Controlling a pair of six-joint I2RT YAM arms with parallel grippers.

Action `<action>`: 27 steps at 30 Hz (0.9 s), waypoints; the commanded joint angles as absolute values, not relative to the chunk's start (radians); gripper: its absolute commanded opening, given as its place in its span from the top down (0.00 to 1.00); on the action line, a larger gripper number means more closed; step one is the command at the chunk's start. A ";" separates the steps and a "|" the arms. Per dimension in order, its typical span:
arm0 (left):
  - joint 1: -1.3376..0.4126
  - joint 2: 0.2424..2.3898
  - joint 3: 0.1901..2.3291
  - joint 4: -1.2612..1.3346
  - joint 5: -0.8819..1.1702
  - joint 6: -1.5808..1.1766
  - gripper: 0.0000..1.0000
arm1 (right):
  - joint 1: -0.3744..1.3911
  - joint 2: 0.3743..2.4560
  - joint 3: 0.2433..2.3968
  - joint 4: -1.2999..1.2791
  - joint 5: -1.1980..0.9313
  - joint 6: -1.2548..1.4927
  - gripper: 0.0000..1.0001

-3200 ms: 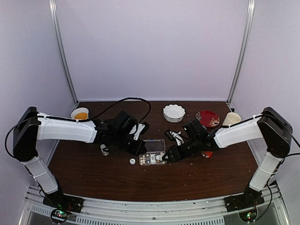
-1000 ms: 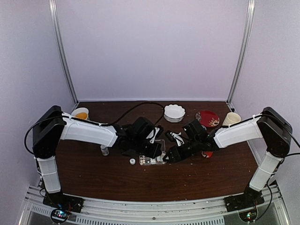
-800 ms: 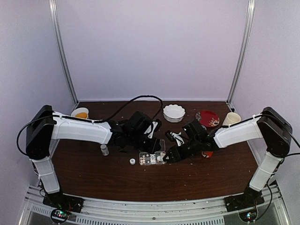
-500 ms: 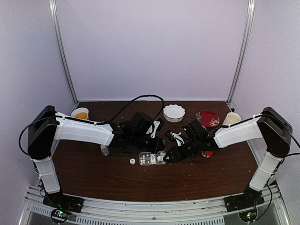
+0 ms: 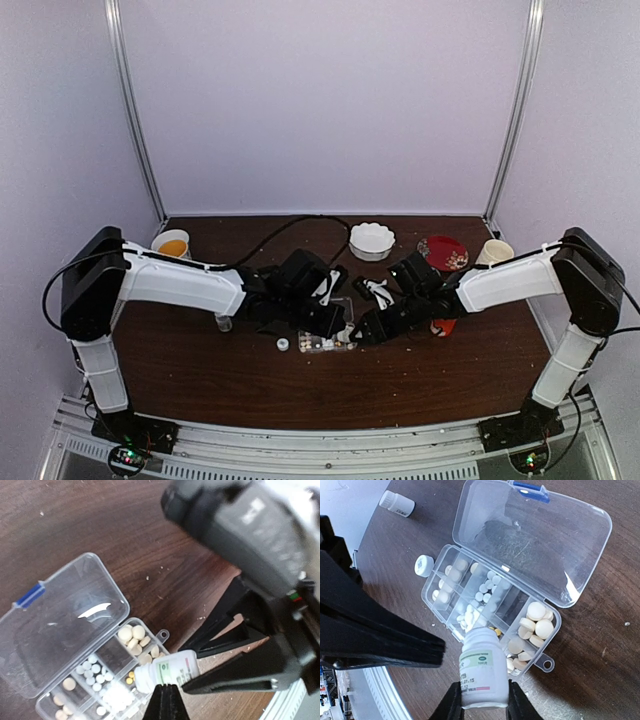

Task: Sort the pills into containers
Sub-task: Pour the pill into the compartment of the pill container.

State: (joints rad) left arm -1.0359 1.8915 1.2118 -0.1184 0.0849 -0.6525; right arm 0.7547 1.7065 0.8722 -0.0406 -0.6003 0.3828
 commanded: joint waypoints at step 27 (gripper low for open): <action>-1.045 1.841 1.287 -0.189 0.035 -0.624 1.00 | 0.752 1.689 0.905 -0.069 -0.566 0.357 1.00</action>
